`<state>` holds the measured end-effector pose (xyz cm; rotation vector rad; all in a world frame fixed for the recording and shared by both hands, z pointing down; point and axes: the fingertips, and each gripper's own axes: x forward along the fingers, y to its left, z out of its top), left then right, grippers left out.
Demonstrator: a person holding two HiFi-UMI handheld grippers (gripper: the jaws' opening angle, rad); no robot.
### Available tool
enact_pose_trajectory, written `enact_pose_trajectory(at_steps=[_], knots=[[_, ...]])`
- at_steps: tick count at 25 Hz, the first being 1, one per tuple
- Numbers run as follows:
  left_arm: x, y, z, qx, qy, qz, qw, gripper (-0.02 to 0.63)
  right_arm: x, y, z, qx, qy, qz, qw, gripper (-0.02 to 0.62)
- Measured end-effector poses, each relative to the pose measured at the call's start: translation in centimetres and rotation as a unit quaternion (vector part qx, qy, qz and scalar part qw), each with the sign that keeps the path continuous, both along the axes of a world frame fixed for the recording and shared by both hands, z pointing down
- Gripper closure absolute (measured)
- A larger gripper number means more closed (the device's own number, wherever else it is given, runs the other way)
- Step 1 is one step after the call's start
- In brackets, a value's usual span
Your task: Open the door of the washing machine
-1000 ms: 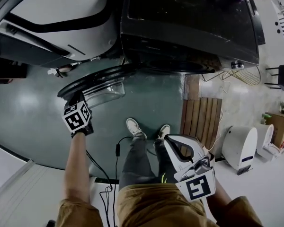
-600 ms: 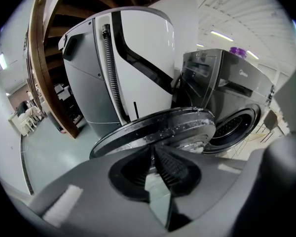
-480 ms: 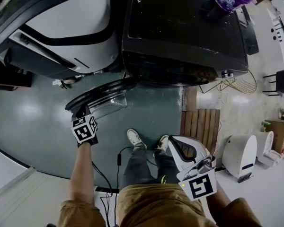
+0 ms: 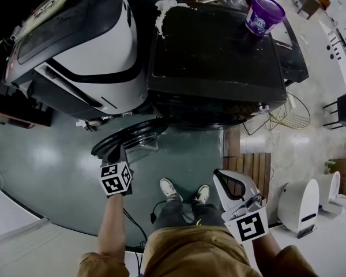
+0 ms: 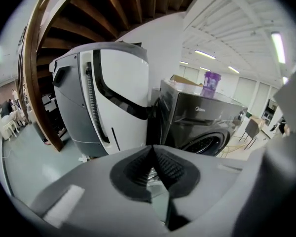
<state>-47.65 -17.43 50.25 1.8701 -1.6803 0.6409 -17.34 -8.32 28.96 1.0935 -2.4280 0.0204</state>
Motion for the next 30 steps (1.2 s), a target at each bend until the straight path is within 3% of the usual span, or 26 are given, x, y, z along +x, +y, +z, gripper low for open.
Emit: enact_pose_trajectory(at_steps=[7, 17, 20, 25, 30], knots=[[5.2, -1.6, -7.6, 0.080, 0.017, 0.033, 0.9961, 0.545, 5.4, -1.2, -4.5, 0.057, -0.025, 0.043, 0.997, 0.592], [11.3, -3.1, -19.5, 0.188, 0.033, 0.076, 0.9787, 0.545, 11.7, -0.5, -10.2, 0.107, -0.063, 0.074, 0.989, 0.592], [12.9, -2.6, -23.8, 0.230, 0.042, 0.094, 0.9678, 0.545, 13.2, -0.6, -11.8, 0.124, -0.070, 0.081, 0.986, 0.592], [14.8, -0.6, -31.6, 0.314, 0.047, 0.120, 0.9406, 0.545, 15.5, -1.1, -15.0, 0.172, -0.086, 0.089, 0.977, 0.592], [15.8, 1.3, -36.6, 0.354, 0.061, 0.125, 0.9248, 0.545, 17.3, -1.1, -16.8, 0.196, -0.086, 0.098, 0.972, 0.592]])
